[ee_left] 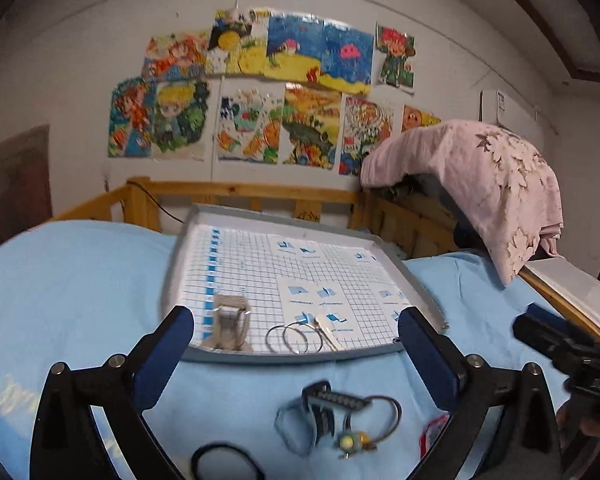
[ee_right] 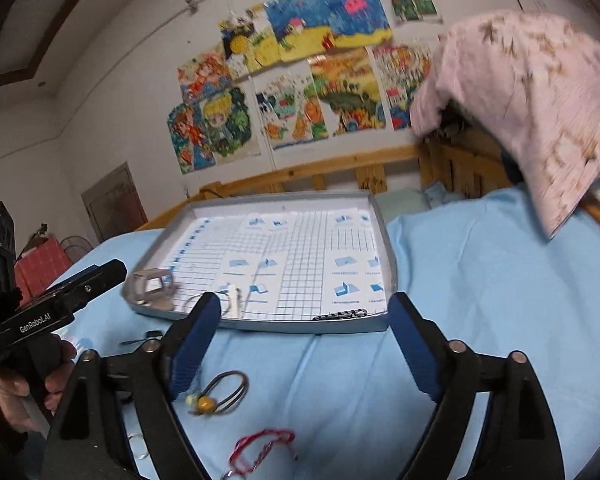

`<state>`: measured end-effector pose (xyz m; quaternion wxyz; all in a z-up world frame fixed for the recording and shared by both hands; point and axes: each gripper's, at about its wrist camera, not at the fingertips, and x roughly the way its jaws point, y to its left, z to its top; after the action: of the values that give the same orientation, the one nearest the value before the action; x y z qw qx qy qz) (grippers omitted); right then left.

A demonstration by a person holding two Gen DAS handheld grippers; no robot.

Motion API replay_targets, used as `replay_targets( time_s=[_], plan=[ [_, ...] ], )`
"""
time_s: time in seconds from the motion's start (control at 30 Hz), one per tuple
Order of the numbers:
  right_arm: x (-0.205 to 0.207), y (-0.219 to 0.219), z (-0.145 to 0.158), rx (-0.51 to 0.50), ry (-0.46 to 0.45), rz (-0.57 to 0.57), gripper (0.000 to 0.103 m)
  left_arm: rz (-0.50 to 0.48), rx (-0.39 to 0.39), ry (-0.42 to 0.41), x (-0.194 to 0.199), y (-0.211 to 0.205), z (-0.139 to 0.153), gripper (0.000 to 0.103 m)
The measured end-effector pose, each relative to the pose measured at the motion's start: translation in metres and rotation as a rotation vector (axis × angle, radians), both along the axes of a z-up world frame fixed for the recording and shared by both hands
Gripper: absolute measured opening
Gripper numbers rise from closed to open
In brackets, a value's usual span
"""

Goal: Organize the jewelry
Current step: 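Withdraw both tools from the tray back toward the remaining jewelry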

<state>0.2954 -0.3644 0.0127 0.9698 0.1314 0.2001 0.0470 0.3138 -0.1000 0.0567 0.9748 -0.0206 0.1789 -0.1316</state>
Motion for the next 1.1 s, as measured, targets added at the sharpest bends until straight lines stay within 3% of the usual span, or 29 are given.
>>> replay_targets(
  time_s=[0.1,0.2,0.37,0.6,0.83,1.1],
  plan=[
    [-0.028,0.008,0.017,-0.034,-0.055,0.008,0.101,0.020,0.023,-0.026,-0.030,0.007,0.004,0.103],
    [-0.062,0.021,0.033,-0.074,-0.117,0.017,0.101,0.046,0.048,-0.042,-0.062,0.018,0.005,0.103],
    [-0.117,0.043,0.048,-0.114,-0.195,0.015,0.101,0.091,0.015,-0.053,-0.117,0.048,0.000,0.103],
    [-0.188,0.071,0.032,-0.079,-0.234,-0.023,0.101,0.129,0.032,-0.054,-0.176,0.073,-0.024,0.103],
    [-0.219,0.084,0.011,-0.085,-0.196,-0.070,0.101,0.139,0.050,-0.047,-0.202,0.078,-0.048,0.103],
    [-0.215,0.094,-0.030,-0.056,-0.063,0.043,0.101,0.152,0.049,0.008,-0.209,0.087,-0.065,0.103]
  ],
)
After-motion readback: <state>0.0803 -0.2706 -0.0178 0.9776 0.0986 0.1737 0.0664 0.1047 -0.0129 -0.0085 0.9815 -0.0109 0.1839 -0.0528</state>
